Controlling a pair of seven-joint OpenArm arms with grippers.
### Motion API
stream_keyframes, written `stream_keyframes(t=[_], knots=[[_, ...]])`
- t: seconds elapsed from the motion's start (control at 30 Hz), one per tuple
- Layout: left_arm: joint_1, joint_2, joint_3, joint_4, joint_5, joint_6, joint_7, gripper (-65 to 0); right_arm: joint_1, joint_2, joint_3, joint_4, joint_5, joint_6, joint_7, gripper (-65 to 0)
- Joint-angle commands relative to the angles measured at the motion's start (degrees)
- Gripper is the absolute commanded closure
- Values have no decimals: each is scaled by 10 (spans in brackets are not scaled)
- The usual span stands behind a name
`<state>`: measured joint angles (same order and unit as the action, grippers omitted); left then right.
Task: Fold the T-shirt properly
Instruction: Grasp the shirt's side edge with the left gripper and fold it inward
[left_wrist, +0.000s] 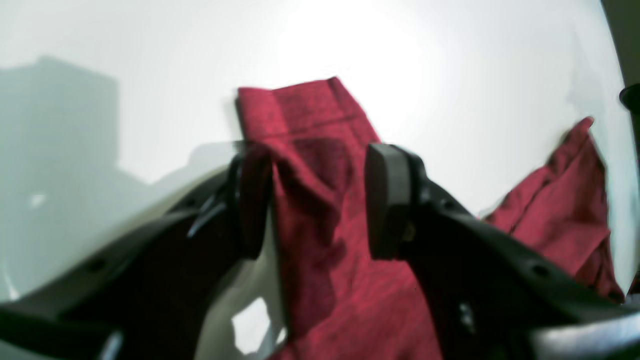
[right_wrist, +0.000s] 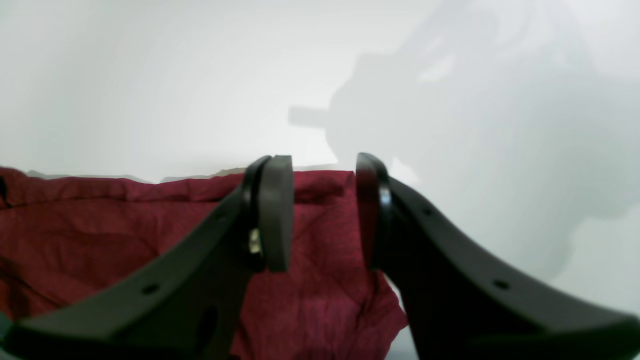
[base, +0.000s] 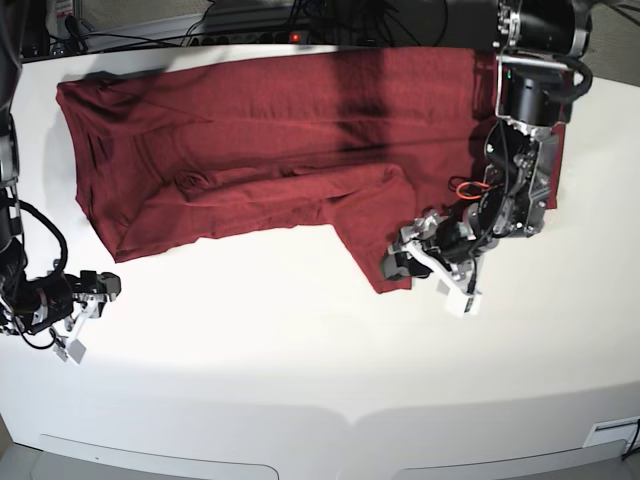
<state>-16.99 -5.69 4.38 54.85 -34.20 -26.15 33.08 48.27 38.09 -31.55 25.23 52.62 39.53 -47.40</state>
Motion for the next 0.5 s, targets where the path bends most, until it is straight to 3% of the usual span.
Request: stream_keyframes(t=[0.0, 0.07, 0.13, 0.23, 0.47], knots=[[-13, 0, 10, -6, 3, -2, 12, -289, 22, 11, 2, 6, 5, 5, 4, -214], [-14, 0, 28, -15, 3, -2, 12, -289, 22, 11, 2, 6, 5, 5, 5, -214], [-14, 0, 41, -15, 10, -2, 12, -241, 22, 11, 2, 6, 5, 5, 4, -214], [-14, 0, 44, -15, 13, -2, 6, -20, 22, 11, 2, 6, 5, 5, 4, -214], [-14, -2, 43, -11, 3, 0, -14, 0, 22, 11, 2, 6, 5, 5, 5, -214]])
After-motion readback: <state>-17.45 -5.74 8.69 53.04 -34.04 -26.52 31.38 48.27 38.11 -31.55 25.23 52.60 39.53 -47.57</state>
